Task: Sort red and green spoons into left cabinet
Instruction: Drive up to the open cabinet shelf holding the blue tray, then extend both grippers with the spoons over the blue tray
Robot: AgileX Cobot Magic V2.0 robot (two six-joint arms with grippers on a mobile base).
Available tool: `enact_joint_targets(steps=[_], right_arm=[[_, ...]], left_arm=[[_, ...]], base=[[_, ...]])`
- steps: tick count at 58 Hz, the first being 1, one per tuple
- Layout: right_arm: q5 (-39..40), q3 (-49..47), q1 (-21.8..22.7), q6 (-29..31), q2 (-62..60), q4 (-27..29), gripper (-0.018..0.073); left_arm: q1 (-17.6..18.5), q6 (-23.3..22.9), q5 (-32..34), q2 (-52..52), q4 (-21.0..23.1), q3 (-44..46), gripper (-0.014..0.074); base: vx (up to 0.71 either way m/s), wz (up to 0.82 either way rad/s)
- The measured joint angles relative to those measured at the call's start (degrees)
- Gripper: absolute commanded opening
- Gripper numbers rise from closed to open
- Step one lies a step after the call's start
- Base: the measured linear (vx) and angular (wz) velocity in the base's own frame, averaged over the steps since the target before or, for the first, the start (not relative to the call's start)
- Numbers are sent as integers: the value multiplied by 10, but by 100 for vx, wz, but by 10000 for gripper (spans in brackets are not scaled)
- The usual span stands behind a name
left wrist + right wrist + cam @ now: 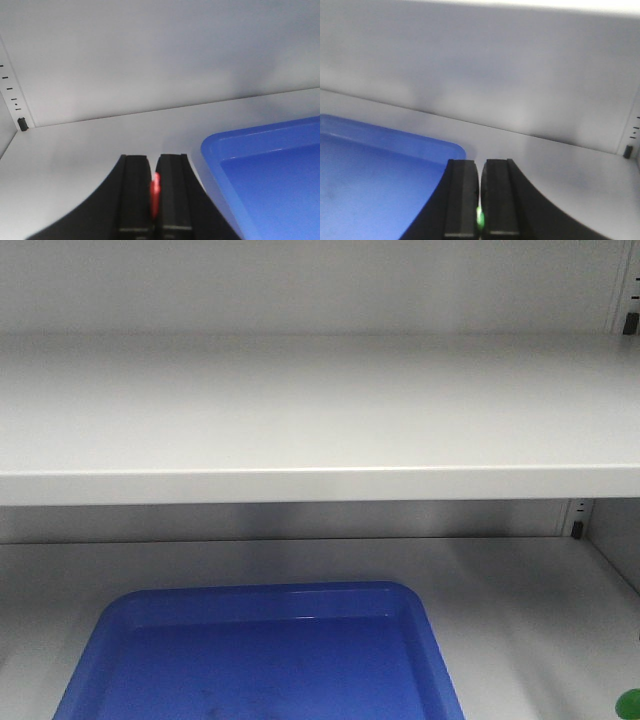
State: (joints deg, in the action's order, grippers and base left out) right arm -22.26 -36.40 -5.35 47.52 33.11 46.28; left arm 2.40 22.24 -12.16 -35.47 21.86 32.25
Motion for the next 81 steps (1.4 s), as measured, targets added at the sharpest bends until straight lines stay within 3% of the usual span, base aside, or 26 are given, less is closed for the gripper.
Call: enact_joint_targets(steps=[14, 19, 24, 30, 40, 44, 52, 66, 81], right_arm=[[0, 44, 0, -9, 17, 62, -4], [1, 48, 0, -7, 36, 97, -4], [5, 48, 0, 17, 61, 151, -4], [5, 49, 0, 89, 87, 240, -4], [-29, 49, 0, 270, 124, 444, -4], [-54, 47, 0, 332, 145, 490, -3], [-101, 28, 0, 368, 183, 506, -3], [-158, -6, 0, 372, 234, 508, -3], [-241, -17, 0, 372, 303, 507, -3]], left_arm=[[0, -71, -29, -13, 8, 0, -3], [0, -102, -34, -27, 43, 0, -3], [4, -94, -35, -46, 90, 0, -3], [18, -40, -35, -64, 151, 3, -3], [49, 79, -29, -88, 271, 29, -3], [64, 134, -26, -103, 327, 37, -3], [78, 229, -24, -126, 393, 51, -1], [83, 266, -33, -149, 487, 64, -1], [127, 350, -61, -221, 614, 64, -1]], base=[[0, 0], [0, 0], [0, 0], [0, 0], [0, 0], [0, 0], [0, 0], [0, 0], [0, 0]])
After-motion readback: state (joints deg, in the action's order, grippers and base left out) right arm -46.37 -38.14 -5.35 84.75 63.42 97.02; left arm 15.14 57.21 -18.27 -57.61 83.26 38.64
